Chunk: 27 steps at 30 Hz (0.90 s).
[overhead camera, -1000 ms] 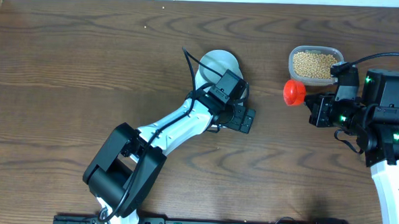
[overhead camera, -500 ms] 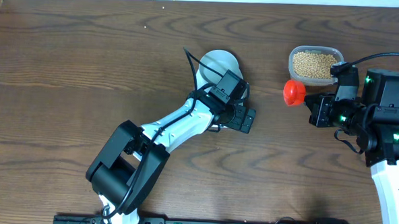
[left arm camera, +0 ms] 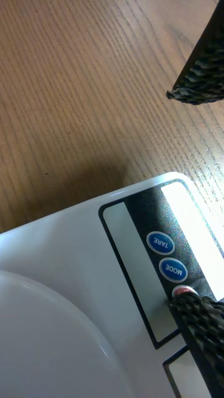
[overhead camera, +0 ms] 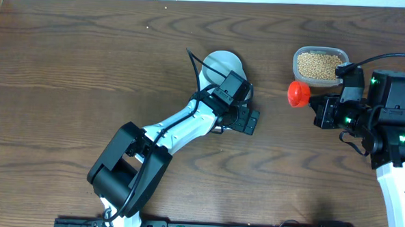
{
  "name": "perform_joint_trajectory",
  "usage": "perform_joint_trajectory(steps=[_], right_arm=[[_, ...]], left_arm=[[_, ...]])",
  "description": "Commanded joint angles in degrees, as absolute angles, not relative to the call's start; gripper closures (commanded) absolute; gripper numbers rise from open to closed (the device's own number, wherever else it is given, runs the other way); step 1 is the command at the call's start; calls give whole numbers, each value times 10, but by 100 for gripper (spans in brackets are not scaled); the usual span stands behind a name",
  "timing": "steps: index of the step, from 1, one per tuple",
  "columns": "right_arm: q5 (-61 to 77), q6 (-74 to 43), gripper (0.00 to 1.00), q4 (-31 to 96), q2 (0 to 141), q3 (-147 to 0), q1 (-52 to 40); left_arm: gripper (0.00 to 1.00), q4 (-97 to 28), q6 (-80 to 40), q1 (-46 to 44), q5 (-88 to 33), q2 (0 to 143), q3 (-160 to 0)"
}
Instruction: Scoop item into bowl and weigh 50g on scale
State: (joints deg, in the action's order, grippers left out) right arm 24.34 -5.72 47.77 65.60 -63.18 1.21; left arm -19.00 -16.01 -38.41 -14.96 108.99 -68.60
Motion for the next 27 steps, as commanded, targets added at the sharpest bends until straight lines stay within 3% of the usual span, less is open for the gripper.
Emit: perform_joint_trajectory(steps=[1, 27], right_arm=[[241, -62, 99, 478, 648, -646, 16], [239, -55, 99, 476, 648, -646, 16]], left_arm=[[1, -192, -150, -386, -160, 1109, -681], [2, -200, -151, -386, -161, 1101, -681]])
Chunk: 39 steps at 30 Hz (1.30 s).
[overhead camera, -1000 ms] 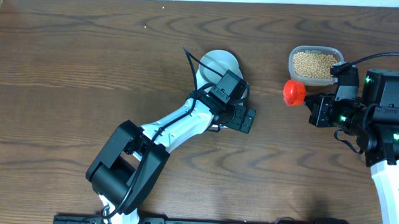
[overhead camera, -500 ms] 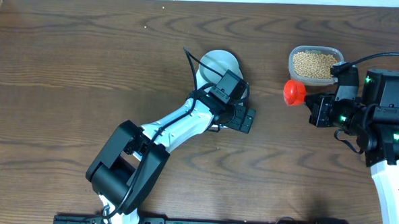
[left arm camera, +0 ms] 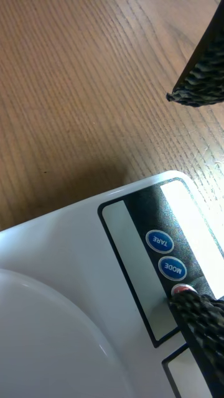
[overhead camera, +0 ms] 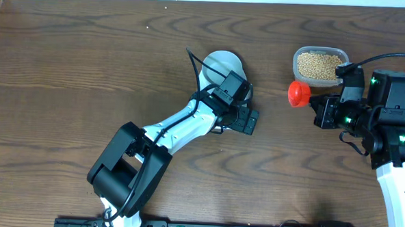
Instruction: Scoop item into bowl and weigh 50g on scale
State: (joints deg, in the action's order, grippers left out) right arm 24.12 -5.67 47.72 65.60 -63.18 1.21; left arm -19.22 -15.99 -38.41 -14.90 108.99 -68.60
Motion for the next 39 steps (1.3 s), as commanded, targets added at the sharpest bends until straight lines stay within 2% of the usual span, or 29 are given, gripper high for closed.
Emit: perform_joint_trajectory(steps=[1, 11, 17, 26, 39], right_arm=[[239, -55, 99, 476, 648, -646, 16], [239, -55, 99, 472, 648, -646, 16], [239, -55, 99, 458, 648, -646, 16], [234, -55, 99, 441, 649, -646, 16], [222, -55, 99, 441, 655, -646, 16]], left_arm=[[2, -200, -151, -386, -161, 1094, -681], [2, -199, -123, -381, -152, 941, -682], [2, -200, -122, -361, -75, 874, -682], [2, -196, -123, -318, -66, 868, -682], [2, -201, -123, -311, -66, 868, -682]])
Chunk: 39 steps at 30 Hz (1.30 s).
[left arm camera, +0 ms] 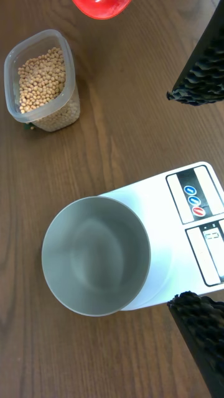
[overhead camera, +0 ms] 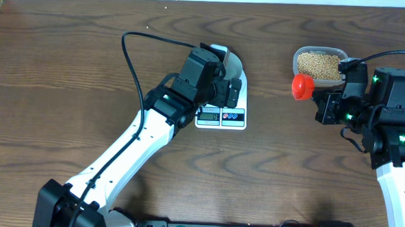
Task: Scoop item into bowl and weigh 50g on scale
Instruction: 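Lift the left gripper back from the scale buttons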
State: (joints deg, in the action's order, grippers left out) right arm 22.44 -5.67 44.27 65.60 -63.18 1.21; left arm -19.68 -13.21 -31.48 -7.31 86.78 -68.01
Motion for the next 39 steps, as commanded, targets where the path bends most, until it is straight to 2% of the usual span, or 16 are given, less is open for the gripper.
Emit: perform_joint_trajectory(steps=[1, 16, 22, 27, 39], right_arm=[[222, -55, 99, 441, 656, -646, 16], [222, -56, 99, 442, 664, -646, 16], [222, -56, 99, 442, 664, -646, 16], [222, -55, 99, 446, 664, -646, 16], [222, -55, 99, 450, 664, -646, 16]], left_arm=[[2, -202, -123, -311, -66, 868, -682], [3, -236, -119, -311, -53, 874, -682], [4, -270, -43, -311, -53, 874, -682], [4, -305, -26, -311, -54, 873, -682], [0, -341, -26, -312, -55, 790, -682]])
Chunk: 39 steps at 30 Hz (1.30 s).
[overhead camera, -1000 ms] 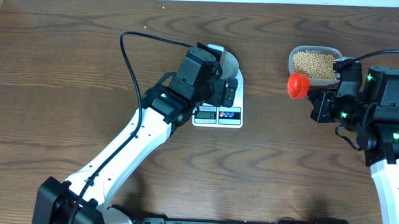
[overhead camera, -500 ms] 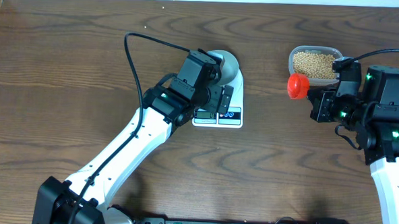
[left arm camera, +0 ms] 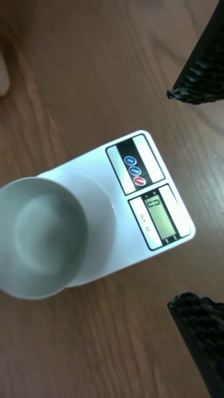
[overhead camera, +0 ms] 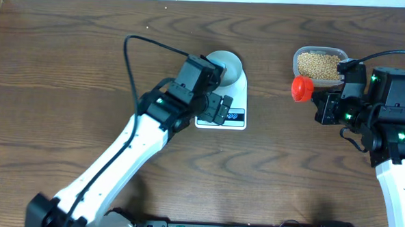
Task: Scoop item into bowl and weigh 50g on scale
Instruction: 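Lift the left gripper back from the scale buttons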
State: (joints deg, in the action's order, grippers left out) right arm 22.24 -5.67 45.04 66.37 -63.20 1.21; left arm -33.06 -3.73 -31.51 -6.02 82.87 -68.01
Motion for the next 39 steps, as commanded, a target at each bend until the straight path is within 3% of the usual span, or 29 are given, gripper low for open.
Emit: perform_joint_trajectory(steps=[1, 39], right_arm=[[222, -55, 99, 450, 664, -646, 16], [222, -55, 99, 457, 664, -646, 16]], left_arm=[[0, -346, -26, -312, -55, 783, -682], [2, -372, 17, -312, -55, 775, -682]])
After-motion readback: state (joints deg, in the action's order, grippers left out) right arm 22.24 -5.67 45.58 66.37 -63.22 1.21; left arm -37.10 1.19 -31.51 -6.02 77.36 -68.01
